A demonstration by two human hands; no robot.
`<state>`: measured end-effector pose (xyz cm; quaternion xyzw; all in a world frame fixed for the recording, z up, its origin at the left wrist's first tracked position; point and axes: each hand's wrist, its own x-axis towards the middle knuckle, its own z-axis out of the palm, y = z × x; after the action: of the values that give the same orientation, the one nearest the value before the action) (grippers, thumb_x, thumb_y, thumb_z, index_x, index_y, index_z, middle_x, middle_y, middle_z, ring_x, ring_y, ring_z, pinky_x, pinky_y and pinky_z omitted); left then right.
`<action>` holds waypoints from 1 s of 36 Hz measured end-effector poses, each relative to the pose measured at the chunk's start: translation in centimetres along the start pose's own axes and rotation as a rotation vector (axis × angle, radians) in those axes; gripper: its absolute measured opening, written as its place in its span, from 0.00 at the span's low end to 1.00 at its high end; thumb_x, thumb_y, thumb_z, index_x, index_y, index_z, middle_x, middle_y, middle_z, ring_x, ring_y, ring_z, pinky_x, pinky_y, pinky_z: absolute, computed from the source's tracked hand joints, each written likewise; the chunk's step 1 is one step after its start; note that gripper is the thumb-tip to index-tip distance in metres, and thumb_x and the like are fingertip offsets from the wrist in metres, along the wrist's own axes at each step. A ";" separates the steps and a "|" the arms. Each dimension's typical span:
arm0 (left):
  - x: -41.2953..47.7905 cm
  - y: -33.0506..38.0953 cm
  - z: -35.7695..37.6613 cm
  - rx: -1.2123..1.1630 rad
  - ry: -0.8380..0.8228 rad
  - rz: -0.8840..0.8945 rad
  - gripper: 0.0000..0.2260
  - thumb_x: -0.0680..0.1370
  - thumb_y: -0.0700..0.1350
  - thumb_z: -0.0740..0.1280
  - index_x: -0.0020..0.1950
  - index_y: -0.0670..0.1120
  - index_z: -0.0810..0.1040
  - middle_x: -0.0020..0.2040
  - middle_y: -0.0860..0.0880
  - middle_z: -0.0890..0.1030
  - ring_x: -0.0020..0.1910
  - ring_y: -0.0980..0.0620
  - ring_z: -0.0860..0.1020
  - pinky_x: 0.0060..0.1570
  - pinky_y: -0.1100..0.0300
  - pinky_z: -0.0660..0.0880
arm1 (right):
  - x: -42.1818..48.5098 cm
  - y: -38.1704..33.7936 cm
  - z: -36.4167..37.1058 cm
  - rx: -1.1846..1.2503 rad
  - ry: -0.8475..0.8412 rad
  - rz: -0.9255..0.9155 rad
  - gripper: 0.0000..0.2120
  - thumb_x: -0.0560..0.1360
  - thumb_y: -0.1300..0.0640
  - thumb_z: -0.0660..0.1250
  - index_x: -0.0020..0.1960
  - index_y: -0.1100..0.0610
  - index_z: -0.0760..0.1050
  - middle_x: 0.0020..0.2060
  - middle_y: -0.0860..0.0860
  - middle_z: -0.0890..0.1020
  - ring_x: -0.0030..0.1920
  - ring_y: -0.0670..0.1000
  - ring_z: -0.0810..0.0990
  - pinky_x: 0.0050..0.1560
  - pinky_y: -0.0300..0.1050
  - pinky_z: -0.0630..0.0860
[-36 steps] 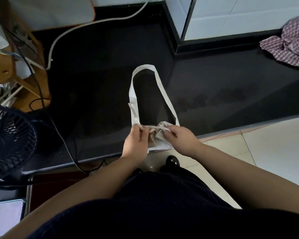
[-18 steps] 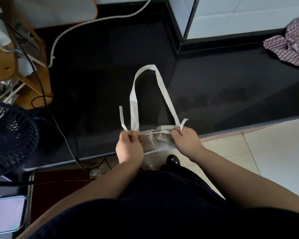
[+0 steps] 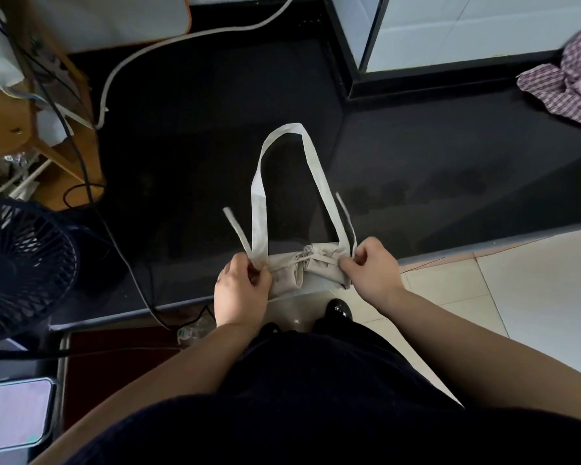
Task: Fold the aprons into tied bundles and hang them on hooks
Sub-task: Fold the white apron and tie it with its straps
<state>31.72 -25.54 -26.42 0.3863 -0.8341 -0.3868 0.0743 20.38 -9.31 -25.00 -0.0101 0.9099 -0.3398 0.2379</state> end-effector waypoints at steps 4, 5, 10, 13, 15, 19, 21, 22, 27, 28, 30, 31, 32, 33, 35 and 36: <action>-0.2 -0.1 0.2 -0.075 0.074 -0.037 0.12 0.73 0.40 0.72 0.50 0.44 0.70 0.44 0.51 0.75 0.45 0.47 0.77 0.43 0.61 0.67 | -0.4 0.5 0.3 0.022 0.035 -0.026 0.14 0.77 0.59 0.63 0.40 0.55 0.59 0.31 0.49 0.70 0.31 0.47 0.68 0.30 0.39 0.64; -0.4 0.0 0.4 -0.123 0.098 -0.027 0.16 0.72 0.38 0.72 0.54 0.42 0.69 0.48 0.50 0.74 0.48 0.45 0.77 0.45 0.58 0.71 | -0.5 0.6 0.5 0.023 0.043 -0.034 0.13 0.78 0.58 0.63 0.41 0.56 0.59 0.31 0.50 0.70 0.32 0.48 0.68 0.30 0.40 0.64; -0.2 -1.3 1.1 0.103 0.301 0.265 0.29 0.68 0.40 0.74 0.65 0.45 0.64 0.63 0.41 0.62 0.59 0.43 0.63 0.56 0.46 0.68 | -0.4 1.2 0.7 -0.088 0.051 -0.164 0.16 0.78 0.60 0.63 0.35 0.54 0.60 0.33 0.51 0.69 0.36 0.53 0.67 0.36 0.44 0.58; 0.6 -2.7 0.5 0.251 0.163 0.657 0.09 0.73 0.42 0.65 0.53 0.49 0.76 0.54 0.47 0.73 0.51 0.42 0.73 0.47 0.47 0.72 | -0.4 1.1 0.7 -0.220 0.008 -0.289 0.09 0.80 0.60 0.59 0.42 0.58 0.74 0.40 0.54 0.71 0.40 0.56 0.71 0.39 0.43 0.62; 0.8 -3.5 -0.1 0.288 0.021 0.831 0.11 0.75 0.42 0.60 0.48 0.45 0.82 0.47 0.47 0.81 0.45 0.42 0.79 0.42 0.50 0.77 | -0.1 1.3 0.5 -0.273 -0.034 -0.343 0.11 0.81 0.58 0.58 0.52 0.60 0.78 0.45 0.57 0.74 0.45 0.59 0.75 0.45 0.46 0.70; 0.3 -4.5 -0.8 0.403 -0.035 0.941 0.16 0.75 0.42 0.59 0.54 0.41 0.83 0.53 0.47 0.83 0.56 0.47 0.78 0.50 0.52 0.78 | 0.2 1.7 -0.7 -0.442 -0.156 -0.528 0.12 0.79 0.60 0.58 0.56 0.61 0.79 0.50 0.58 0.77 0.47 0.62 0.78 0.49 0.54 0.76; 0.3 -5.6 -1.2 0.456 -0.128 0.944 0.20 0.74 0.47 0.60 0.62 0.41 0.80 0.60 0.46 0.79 0.63 0.49 0.72 0.58 0.51 0.74 | 0.1 1.7 -1.4 -0.519 -0.227 -0.592 0.17 0.76 0.57 0.56 0.61 0.60 0.76 0.55 0.56 0.75 0.47 0.62 0.79 0.48 0.52 0.77; 0.4 -6.0 -1.4 0.503 -0.186 0.942 0.24 0.73 0.52 0.61 0.65 0.42 0.76 0.63 0.46 0.76 0.65 0.48 0.70 0.61 0.51 0.71 | 0.0 1.9 -1.7 -0.568 -0.273 -0.608 0.20 0.75 0.55 0.56 0.65 0.58 0.73 0.58 0.54 0.73 0.48 0.60 0.79 0.48 0.50 0.77; 1.6 -5.2 -1.4 0.561 -0.190 0.925 0.22 0.72 0.48 0.65 0.65 0.48 0.69 0.59 0.51 0.71 0.58 0.50 0.69 0.55 0.48 0.76 | 0.5 2.4 -1.5 -0.791 -0.276 -0.721 0.22 0.72 0.58 0.67 0.66 0.57 0.69 0.58 0.54 0.71 0.54 0.57 0.74 0.52 0.52 0.76; 2.0 -4.7 -1.4 0.537 -0.187 0.914 0.19 0.72 0.46 0.64 0.63 0.48 0.70 0.57 0.51 0.74 0.56 0.50 0.71 0.53 0.49 0.77 | 0.6 2.3 -1.3 -0.769 -0.227 -0.742 0.20 0.70 0.61 0.70 0.61 0.58 0.73 0.53 0.56 0.75 0.48 0.59 0.77 0.46 0.53 0.77; 2.8 -3.7 -1.9 0.438 -0.233 0.848 0.16 0.73 0.47 0.60 0.59 0.48 0.73 0.52 0.48 0.79 0.52 0.46 0.75 0.50 0.49 0.79 | 1.0 2.3 -1.0 -0.712 -0.153 -0.782 0.16 0.66 0.61 0.71 0.54 0.59 0.78 0.45 0.57 0.78 0.40 0.61 0.79 0.39 0.54 0.77; 3.1 -3.1 -2.4 0.346 -0.267 0.763 0.15 0.73 0.48 0.60 0.58 0.47 0.75 0.50 0.46 0.80 0.50 0.45 0.77 0.49 0.50 0.79 | 1.2 1.9 -1.2 -0.682 -0.133 -0.768 0.15 0.67 0.58 0.68 0.53 0.58 0.78 0.45 0.56 0.78 0.41 0.61 0.79 0.42 0.55 0.76; 3.4 -2.1 -3.0 0.250 -0.301 0.637 0.14 0.74 0.49 0.62 0.56 0.46 0.77 0.48 0.47 0.80 0.48 0.46 0.78 0.48 0.51 0.79 | 1.3 1.3 -1.5 -0.649 -0.110 -0.736 0.15 0.70 0.54 0.64 0.54 0.57 0.79 0.48 0.54 0.79 0.47 0.60 0.78 0.49 0.56 0.73; 3.7 -1.0 -3.5 0.163 -0.335 0.491 0.11 0.76 0.50 0.65 0.54 0.46 0.78 0.47 0.48 0.79 0.46 0.49 0.78 0.46 0.54 0.77 | 1.5 0.9 -1.7 -0.605 -0.071 -0.702 0.16 0.73 0.51 0.60 0.56 0.56 0.78 0.52 0.52 0.78 0.53 0.58 0.76 0.55 0.54 0.68; 4.5 0.9 -4.0 0.019 -0.389 0.233 0.06 0.77 0.50 0.69 0.52 0.51 0.77 0.44 0.53 0.79 0.42 0.56 0.77 0.40 0.64 0.73 | 2.1 -0.2 -2.3 -0.466 -0.097 -0.604 0.15 0.78 0.49 0.59 0.56 0.57 0.77 0.57 0.49 0.76 0.59 0.53 0.71 0.60 0.48 0.61; 4.9 1.8 -4.1 -0.043 -0.389 0.142 0.07 0.77 0.50 0.69 0.53 0.53 0.75 0.44 0.55 0.79 0.43 0.58 0.77 0.39 0.66 0.73 | 2.5 -0.8 -2.5 -0.392 -0.127 -0.569 0.14 0.79 0.51 0.61 0.54 0.60 0.77 0.54 0.50 0.77 0.57 0.52 0.72 0.58 0.45 0.62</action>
<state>29.04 -30.64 -23.14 0.2432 -0.8493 -0.4655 -0.0528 16.96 -8.83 -23.89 -0.3297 0.9020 -0.2099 0.1836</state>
